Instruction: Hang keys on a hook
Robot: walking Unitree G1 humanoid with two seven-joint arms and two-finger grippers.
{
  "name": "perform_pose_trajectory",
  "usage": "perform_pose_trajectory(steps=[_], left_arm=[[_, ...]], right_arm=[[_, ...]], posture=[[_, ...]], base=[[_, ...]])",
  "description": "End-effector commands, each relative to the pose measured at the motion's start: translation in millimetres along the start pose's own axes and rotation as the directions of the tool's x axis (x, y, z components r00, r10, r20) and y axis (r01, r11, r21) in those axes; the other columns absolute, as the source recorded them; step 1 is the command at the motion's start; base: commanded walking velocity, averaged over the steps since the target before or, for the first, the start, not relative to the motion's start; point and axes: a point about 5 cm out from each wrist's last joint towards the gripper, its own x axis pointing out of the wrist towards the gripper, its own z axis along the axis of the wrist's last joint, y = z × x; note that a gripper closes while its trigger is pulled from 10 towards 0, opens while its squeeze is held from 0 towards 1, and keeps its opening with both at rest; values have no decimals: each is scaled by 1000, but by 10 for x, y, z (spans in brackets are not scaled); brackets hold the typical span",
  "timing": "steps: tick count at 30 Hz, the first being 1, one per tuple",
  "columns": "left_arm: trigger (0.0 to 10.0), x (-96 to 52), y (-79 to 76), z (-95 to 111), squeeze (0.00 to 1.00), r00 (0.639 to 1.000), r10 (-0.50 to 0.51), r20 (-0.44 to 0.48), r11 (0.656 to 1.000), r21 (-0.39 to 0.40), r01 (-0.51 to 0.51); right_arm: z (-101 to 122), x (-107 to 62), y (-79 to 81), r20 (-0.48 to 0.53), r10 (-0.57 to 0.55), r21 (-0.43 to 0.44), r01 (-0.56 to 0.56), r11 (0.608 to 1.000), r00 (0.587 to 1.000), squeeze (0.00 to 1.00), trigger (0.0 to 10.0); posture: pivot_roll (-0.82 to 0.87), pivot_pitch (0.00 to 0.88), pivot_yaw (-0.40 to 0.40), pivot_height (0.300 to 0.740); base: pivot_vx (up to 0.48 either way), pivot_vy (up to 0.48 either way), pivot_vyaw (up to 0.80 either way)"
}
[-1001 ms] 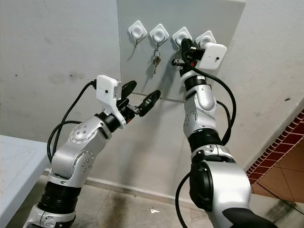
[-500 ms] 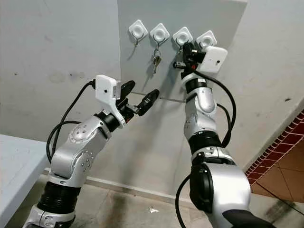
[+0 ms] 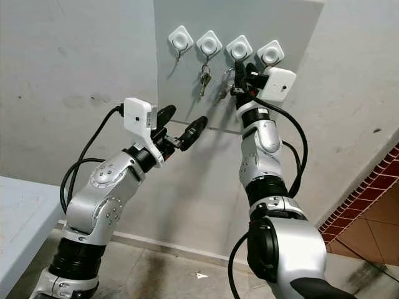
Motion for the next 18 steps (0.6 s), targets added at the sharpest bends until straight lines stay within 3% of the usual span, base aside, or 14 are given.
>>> perform_pose_trajectory(steps=[1,11,12,15,18], left_arm=[[10000,16,-19,74,0,1000,-3,27,1000,16,2],[10000,-45,106,-93,0,994,106,7,994,20,-106],[10000,-62,149,-132,0,990,139,-1,990,16,-139],[10000,-88,213,-172,0,982,188,2,982,22,-188],[10000,-168,337,-255,0,962,274,-4,962,12,-273]], right_arm=[[-29,-24,9,-6,7,11,-6,1000,1000,1000,10000],[-175,-198,-61,-36,-13,-18,13,1000,999,1000,10000],[-198,-236,-75,-37,-14,-29,13,1000,999,0,10000],[-234,-298,-92,-38,-14,-37,13,999,999,0,10000],[-318,-465,-127,-36,-14,-50,13,999,999,0,10000]], posture=[[53,30,-54,740],[49,24,-54,740],[49,22,-57,740],[49,22,-57,740],[52,16,-61,740]], base=[[0,0,0],[0,0,0],[0,0,0],[0,0,0],[0,0,0]])
